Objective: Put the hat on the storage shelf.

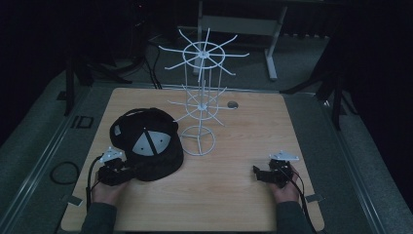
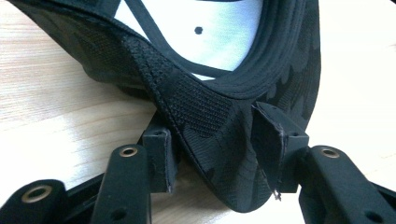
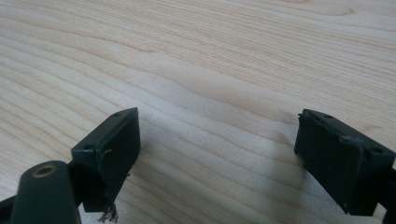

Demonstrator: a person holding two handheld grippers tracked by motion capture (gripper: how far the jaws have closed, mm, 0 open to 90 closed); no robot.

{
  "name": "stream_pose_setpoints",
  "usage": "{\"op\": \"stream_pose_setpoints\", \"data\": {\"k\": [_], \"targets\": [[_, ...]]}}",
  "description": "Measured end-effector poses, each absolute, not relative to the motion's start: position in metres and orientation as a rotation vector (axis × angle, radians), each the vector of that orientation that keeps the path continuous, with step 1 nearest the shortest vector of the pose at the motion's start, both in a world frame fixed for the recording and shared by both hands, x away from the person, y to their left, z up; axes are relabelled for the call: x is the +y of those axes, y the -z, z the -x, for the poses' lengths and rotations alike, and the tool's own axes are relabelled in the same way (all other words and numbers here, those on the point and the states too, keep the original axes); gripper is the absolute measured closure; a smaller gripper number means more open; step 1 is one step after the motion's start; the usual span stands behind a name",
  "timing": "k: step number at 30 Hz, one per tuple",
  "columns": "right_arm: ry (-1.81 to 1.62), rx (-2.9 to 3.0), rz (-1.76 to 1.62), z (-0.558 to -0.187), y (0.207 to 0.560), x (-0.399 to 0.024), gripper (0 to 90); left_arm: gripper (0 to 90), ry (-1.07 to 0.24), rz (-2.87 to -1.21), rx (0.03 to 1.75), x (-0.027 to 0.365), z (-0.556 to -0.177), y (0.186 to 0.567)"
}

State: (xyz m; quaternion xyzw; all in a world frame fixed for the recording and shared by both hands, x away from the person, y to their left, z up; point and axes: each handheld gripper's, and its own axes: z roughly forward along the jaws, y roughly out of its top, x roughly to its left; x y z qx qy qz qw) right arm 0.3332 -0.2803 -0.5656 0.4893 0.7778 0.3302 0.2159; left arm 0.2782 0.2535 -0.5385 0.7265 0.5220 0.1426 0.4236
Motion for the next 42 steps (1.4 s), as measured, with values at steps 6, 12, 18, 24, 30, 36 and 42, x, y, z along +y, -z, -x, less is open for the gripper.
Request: {"op": "stream_pose_setpoints", "data": {"k": [6, 12, 18, 24, 30, 36, 42], "targets": [[-0.915, 2.156, -1.356, -0.333, 0.566, -0.280, 14.1, 50.3, -0.348, -1.830, 1.302, 0.250, -0.276, 0.539], [-0.915, 2.156, -1.356, -0.333, 0.566, -0.280, 14.2, 49.8, -0.328, -1.842, 1.302, 0.246, -0.270, 0.543], [-0.915, 2.156, -1.357, -0.333, 0.566, -0.280, 14.1, 49.3, -0.308, -1.890, 1.292, 0.239, -0.264, 0.549], [-0.915, 2.155, -1.356, -0.333, 0.566, -0.280, 14.2, 50.3, -0.295, -1.931, 1.273, 0.227, -0.263, 0.552], [-0.915, 2.156, -1.356, -0.333, 0.566, -0.280, 14.2, 50.8, -0.280, -1.954, 1.274, 0.220, -0.264, 0.555], [-0.915, 2.156, -1.356, -0.333, 0.566, -0.280, 14.2, 56.4, -0.269, -1.955, 1.280, 0.217, -0.266, 0.558], [-0.914, 2.156, -1.356, -0.333, 0.566, -0.280, 14.1, 65.5, -0.259, -1.912, 1.256, 0.221, -0.264, 0.554]]}}
